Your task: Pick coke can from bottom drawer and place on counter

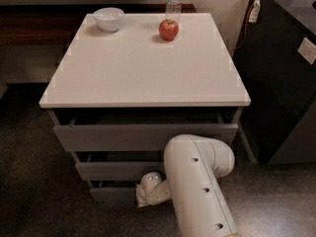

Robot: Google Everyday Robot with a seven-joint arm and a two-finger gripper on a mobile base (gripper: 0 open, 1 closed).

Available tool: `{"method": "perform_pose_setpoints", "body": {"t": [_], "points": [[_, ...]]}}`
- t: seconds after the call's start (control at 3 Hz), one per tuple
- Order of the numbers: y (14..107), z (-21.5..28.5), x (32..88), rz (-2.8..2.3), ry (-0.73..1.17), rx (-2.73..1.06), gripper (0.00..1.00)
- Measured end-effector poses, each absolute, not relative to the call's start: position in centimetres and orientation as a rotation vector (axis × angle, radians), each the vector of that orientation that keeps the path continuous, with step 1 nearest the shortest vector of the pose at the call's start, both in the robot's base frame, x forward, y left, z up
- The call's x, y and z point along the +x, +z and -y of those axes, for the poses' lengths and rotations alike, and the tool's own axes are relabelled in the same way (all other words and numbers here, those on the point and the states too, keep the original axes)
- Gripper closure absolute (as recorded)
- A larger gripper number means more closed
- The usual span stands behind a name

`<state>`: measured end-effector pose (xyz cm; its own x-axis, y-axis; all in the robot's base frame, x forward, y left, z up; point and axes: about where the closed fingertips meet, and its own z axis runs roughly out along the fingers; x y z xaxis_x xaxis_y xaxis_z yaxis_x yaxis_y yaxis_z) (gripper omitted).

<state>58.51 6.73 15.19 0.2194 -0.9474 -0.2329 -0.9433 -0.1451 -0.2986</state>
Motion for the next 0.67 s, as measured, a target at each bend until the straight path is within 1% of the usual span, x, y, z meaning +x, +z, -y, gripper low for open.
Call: {"method": "perform_pose_setpoints", "body": {"t": [0.33,0.67], "points": [[15.72,-6.73,58.51,-1.753,-0.015,-2.123,0.72],[15.73,-6.73,58.51,-1.753,-0.015,-2.123,1.0]]}}
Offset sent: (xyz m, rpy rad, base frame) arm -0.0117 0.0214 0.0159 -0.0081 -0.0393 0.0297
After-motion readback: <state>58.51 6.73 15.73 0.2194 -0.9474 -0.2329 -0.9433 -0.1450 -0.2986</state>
